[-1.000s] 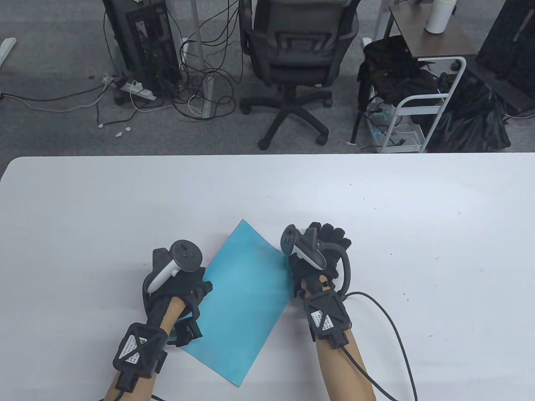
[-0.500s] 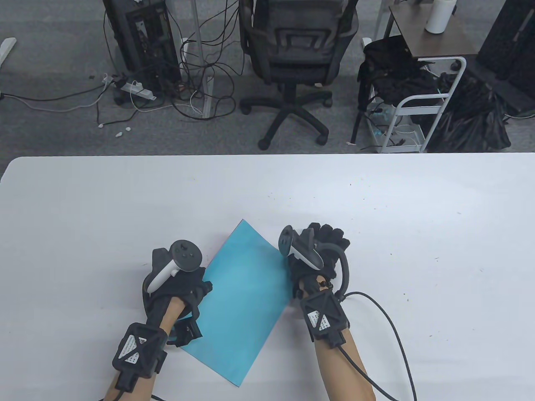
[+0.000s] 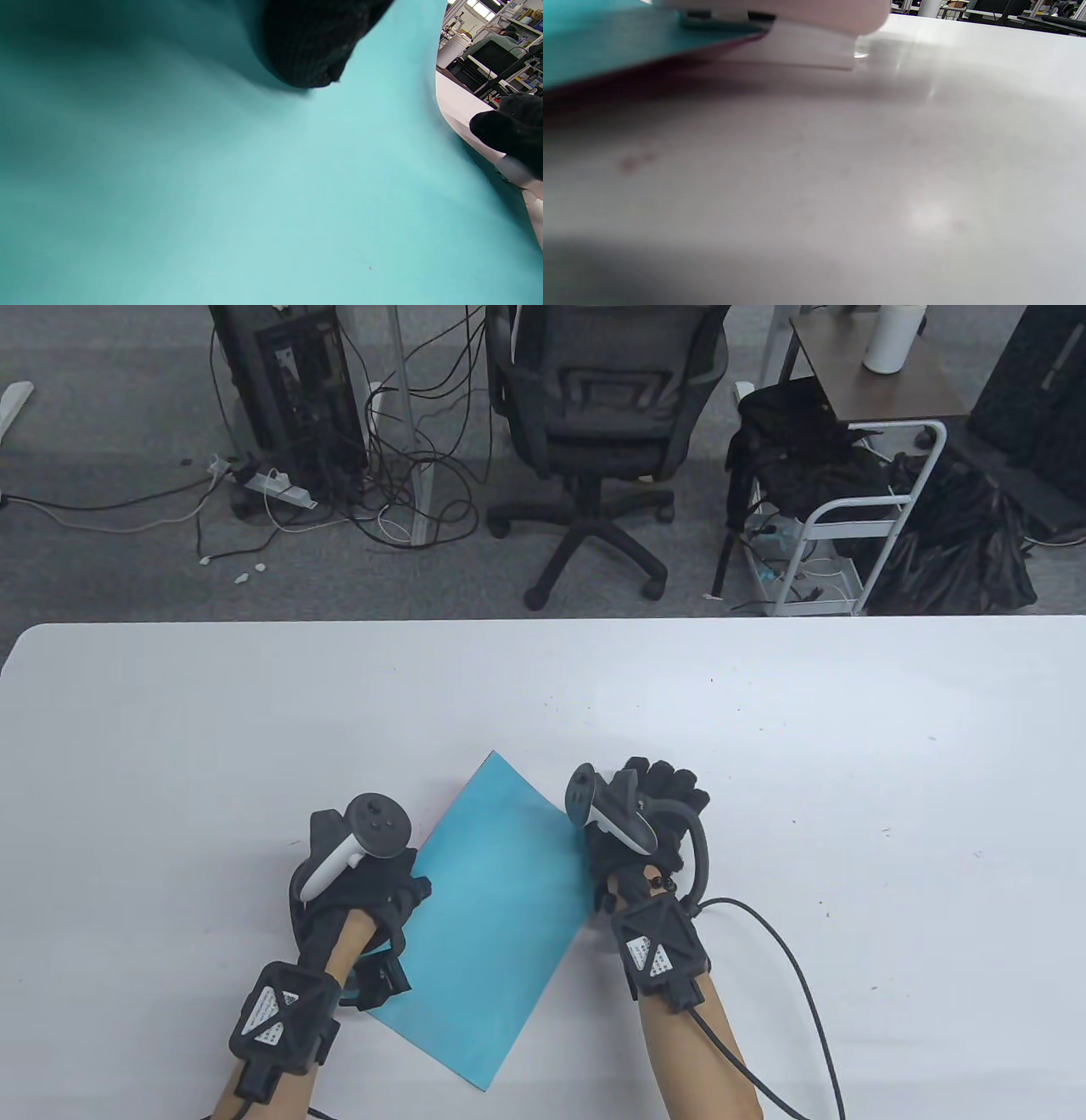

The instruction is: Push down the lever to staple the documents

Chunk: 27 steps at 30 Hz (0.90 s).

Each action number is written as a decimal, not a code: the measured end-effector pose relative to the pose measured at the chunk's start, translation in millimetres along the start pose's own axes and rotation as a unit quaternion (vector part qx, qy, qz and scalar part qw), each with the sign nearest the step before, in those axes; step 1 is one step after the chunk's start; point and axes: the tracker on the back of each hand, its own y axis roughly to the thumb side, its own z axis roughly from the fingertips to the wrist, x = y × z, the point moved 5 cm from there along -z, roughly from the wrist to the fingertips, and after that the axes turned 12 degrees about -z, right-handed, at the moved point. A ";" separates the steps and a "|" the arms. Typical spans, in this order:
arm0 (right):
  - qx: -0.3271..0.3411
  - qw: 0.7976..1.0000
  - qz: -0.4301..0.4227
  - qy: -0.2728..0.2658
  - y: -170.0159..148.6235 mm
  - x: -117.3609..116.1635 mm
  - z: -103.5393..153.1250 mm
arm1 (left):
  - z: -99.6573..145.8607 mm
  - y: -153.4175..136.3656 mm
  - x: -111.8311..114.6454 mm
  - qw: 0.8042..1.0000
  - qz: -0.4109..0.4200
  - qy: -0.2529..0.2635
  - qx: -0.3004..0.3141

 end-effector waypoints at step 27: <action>0.025 0.999 0.009 -0.039 0.3 8.2 -0.3 | -0.4 -0.1 -0.2 1.000 -0.003 0.000 -0.002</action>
